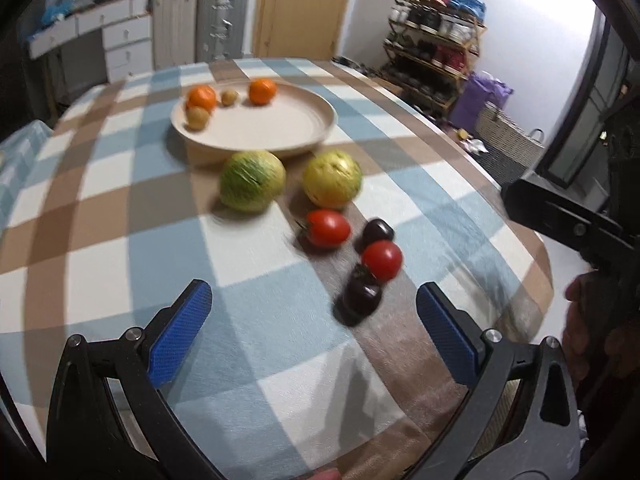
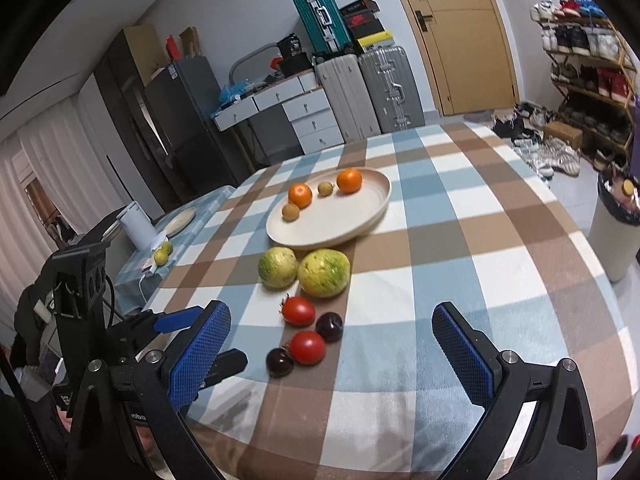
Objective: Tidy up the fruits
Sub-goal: 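Lower the left tool around a dark plum and close it, then grasp the second dark plum with the right tool while the left tool lifts its plum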
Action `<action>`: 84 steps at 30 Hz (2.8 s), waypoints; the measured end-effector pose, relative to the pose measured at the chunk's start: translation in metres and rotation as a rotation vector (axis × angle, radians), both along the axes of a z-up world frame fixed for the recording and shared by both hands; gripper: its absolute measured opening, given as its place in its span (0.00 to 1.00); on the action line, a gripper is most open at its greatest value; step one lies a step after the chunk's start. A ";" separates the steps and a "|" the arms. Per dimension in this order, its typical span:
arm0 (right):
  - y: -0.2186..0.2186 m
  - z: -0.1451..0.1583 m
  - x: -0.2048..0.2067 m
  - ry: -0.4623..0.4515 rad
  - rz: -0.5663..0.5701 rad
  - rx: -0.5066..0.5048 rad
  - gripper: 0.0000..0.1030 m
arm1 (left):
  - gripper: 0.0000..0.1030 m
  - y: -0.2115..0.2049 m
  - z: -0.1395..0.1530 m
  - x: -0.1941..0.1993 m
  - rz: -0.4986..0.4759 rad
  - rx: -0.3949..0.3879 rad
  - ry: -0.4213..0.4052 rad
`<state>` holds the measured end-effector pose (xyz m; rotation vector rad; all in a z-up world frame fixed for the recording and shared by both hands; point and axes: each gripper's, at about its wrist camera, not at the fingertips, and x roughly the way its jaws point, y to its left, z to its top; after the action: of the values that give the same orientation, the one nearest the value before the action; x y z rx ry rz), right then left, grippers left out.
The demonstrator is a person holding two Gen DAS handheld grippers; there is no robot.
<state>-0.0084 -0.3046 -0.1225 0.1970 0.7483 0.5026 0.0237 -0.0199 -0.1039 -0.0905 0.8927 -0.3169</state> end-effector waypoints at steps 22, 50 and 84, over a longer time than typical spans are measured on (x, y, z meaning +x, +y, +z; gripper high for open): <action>-0.006 -0.031 0.015 0.078 -0.009 0.016 1.00 | 0.25 -0.019 -0.021 0.007 -0.144 -0.031 0.049; 0.025 -0.043 0.044 0.205 0.039 0.014 0.84 | 0.21 0.044 -0.005 -0.005 -0.078 -0.144 -0.007; 0.018 -0.046 0.055 0.208 0.063 0.096 0.22 | 0.22 0.074 0.001 0.025 0.002 -0.152 -0.012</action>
<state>0.0468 -0.2866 -0.1680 0.3191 0.9360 0.5847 0.0492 0.0539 -0.1030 -0.2291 0.8554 -0.3830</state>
